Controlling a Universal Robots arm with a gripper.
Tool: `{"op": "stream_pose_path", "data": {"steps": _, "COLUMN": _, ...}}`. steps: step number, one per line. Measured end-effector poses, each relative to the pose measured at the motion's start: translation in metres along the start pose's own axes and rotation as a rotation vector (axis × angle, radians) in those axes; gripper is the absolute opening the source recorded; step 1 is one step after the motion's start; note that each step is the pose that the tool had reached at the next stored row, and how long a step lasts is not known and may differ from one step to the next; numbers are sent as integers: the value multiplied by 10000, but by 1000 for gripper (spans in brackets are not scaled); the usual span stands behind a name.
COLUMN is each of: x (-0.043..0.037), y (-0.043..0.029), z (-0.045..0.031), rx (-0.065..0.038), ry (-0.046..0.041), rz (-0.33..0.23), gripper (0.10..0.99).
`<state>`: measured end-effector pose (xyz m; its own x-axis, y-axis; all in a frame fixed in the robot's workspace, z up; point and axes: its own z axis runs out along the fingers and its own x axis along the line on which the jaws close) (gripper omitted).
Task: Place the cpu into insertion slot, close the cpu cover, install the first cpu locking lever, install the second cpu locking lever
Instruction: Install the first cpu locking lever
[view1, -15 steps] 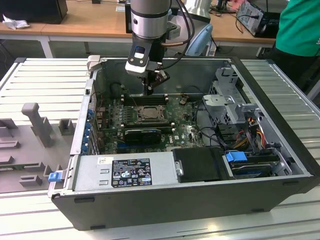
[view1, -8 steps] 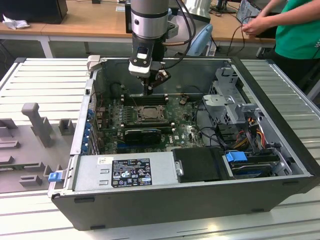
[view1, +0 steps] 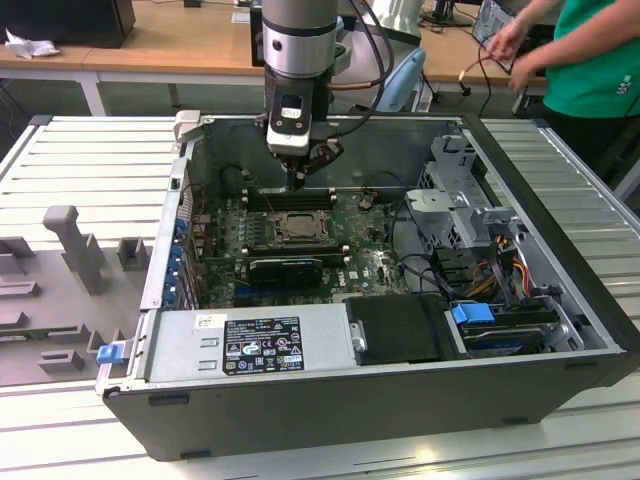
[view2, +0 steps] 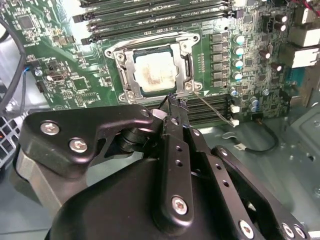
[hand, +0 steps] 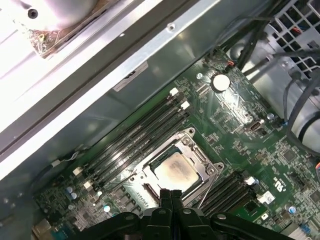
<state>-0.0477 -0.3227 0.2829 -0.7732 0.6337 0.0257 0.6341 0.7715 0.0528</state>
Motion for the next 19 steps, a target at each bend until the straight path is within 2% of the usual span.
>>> {"op": "stream_pose_path", "data": {"steps": 19, "x": 0, "y": 0, "z": 0, "rx": 41, "ry": 84, "rz": -1602, "gripper": 106}}
